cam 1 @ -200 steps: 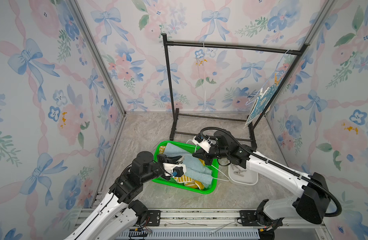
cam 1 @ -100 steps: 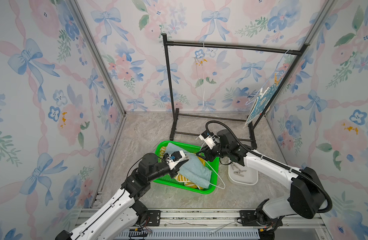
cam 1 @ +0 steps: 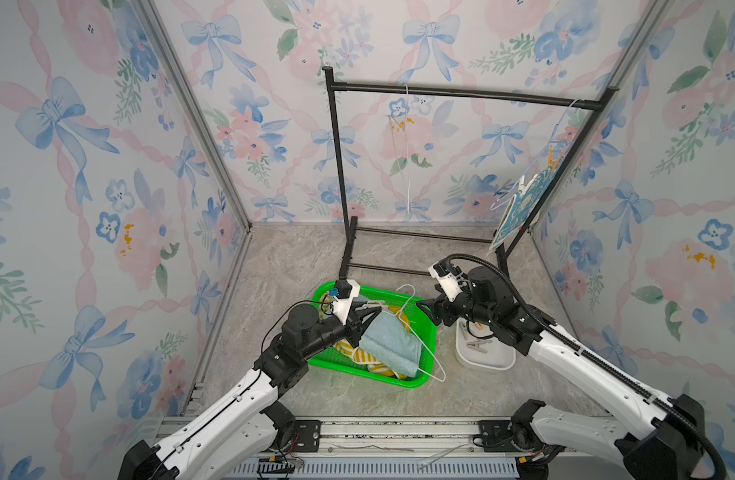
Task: Remove the clothespins securing towels to the hanger
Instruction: Place the hanger in the basket, then place the clothespin in the storage box.
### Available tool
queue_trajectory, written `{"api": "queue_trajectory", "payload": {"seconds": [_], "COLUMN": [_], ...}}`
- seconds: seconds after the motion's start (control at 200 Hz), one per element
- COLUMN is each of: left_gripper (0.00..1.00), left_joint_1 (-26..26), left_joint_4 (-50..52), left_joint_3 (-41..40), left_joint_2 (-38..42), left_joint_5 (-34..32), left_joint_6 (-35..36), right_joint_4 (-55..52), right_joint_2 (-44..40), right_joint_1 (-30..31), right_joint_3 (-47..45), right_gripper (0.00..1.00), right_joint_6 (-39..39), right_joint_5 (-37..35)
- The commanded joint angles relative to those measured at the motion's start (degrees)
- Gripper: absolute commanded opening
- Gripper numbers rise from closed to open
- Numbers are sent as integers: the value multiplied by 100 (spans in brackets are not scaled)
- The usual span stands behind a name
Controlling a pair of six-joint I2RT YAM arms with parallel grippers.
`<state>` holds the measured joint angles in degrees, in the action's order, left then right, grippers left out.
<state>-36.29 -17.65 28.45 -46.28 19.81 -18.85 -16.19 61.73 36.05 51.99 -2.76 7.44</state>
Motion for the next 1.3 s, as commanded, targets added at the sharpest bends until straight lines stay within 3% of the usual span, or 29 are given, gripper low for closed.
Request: {"api": "queue_trajectory", "payload": {"seconds": [0.0,0.13,0.305,0.46,0.63,0.86,1.295], "left_gripper": [5,9,22,32,33,31,29], "left_joint_1": [39,43,40,38,37,35,30], "left_joint_4": [-714,-824,-972,-1021,-1026,-1021,-1021], "left_joint_3": [-168,-120,-106,-86,-92,-92,-50], "left_joint_2": [41,21,32,70,80,31,-56], "left_joint_5": [-9,98,302,418,427,431,444], "left_joint_6": [-713,-853,-1081,-1230,-1321,-1413,-1446], "right_joint_4": [144,555,932,1306,1569,2159,2934], "right_joint_2": [-502,-1001,-1219,-1200,-914,-298,499], "right_joint_1": [74,506,1307,1554,1761,1814,1923], "right_joint_3": [-338,-709,-992,-998,-753,-428,-141], "right_gripper": [79,82,86,86,86,84,58], "right_joint_6": [-509,-1164,-2321,-3020,-3756,-3888,-3747], "right_joint_5": [-305,-473,-1073,-982,-702,-107,-59]}}
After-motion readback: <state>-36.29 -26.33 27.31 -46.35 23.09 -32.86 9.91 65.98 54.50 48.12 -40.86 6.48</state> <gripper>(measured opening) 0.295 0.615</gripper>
